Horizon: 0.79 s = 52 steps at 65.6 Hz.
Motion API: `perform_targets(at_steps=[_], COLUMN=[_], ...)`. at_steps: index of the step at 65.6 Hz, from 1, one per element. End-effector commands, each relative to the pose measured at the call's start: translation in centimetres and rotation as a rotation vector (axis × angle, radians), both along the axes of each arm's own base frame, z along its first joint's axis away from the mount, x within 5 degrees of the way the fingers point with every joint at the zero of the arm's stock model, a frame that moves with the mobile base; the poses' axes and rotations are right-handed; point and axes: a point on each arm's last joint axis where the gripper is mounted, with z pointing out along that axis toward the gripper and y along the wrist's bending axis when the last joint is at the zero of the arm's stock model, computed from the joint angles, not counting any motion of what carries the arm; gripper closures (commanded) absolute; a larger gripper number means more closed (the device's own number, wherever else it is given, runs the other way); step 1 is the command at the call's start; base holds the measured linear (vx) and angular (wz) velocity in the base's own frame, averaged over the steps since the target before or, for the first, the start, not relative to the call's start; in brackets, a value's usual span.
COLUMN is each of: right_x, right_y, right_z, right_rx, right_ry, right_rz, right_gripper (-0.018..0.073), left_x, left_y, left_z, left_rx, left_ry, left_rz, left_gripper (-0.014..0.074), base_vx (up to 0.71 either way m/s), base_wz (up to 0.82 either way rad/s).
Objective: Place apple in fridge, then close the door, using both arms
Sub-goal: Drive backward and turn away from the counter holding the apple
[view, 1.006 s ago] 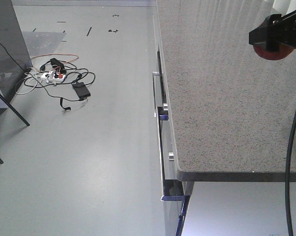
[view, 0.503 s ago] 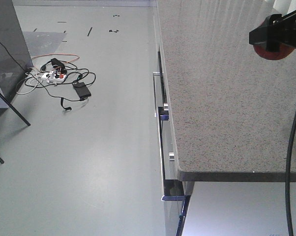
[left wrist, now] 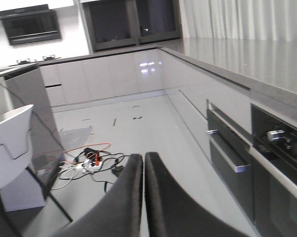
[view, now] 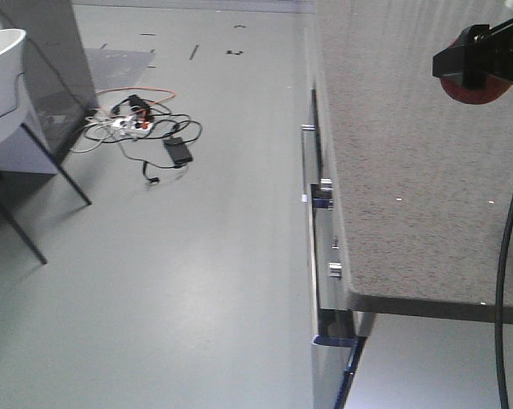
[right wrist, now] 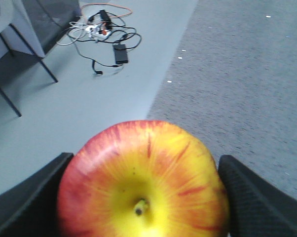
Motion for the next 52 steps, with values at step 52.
perform_targets(at_steps=[52], right_x=[-0.80], right_y=[-0.17], right_z=[2.73], right_rx=[0.012], right_ry=[-0.139], right_rz=[-0.020], right_gripper=[0.0458], left_x=[-0.27], left_y=[-0.02], left_z=[1.36], left_rx=[-0.028], left_ry=[-0.103], left_rz=[-0.006], left_gripper=[0.0603], base_vx=[-0.04], base_wz=[0.48])
